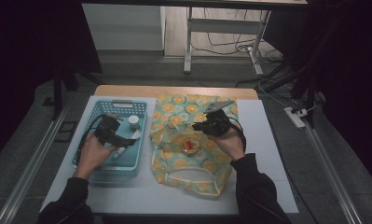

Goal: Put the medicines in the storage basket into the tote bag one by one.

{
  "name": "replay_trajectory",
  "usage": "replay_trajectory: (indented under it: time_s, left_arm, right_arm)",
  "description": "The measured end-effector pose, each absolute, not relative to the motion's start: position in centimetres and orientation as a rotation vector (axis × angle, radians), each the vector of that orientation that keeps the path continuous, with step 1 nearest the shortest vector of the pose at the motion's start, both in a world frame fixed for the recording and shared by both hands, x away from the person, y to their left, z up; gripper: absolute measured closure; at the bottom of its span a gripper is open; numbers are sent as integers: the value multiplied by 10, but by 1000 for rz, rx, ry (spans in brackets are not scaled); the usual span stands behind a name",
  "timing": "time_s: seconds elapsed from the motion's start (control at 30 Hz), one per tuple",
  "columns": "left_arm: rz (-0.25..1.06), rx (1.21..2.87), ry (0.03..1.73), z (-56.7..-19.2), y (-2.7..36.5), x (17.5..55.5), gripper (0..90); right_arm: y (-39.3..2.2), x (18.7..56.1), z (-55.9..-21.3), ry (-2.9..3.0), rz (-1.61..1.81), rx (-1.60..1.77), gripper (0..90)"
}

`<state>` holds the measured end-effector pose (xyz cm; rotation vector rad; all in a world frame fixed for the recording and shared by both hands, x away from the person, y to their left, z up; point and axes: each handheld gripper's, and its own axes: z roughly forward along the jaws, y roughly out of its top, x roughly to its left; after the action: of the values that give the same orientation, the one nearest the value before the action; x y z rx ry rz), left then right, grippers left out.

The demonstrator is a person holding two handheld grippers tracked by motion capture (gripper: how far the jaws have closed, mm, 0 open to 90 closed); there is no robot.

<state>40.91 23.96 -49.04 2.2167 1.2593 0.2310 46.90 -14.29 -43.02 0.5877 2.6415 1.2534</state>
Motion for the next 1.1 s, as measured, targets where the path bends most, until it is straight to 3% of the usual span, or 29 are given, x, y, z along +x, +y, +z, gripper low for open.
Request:
replay_trajectory:
  time_s: [0.5, 0.6, 0.83, 1.1]
  left_arm:
    - [154, 2366, 1303, -509, 239, 415, 27]
    - [170, 2409, 1300, -510, 237, 413, 95]
    - [146, 2504, 1271, -514, 234, 410, 390]
    - [100, 2481, 1284, -513, 236, 410, 550]
  right_arm:
    - [-142, 469, -430, 2644, 1253, 582, 899]
    - [-141, 468, -431, 2648, 1251, 582, 899]
    - [-141, 469, -432, 2658, 1242, 581, 899]
    - [-141, 469, -433, 2660, 1239, 580, 899]
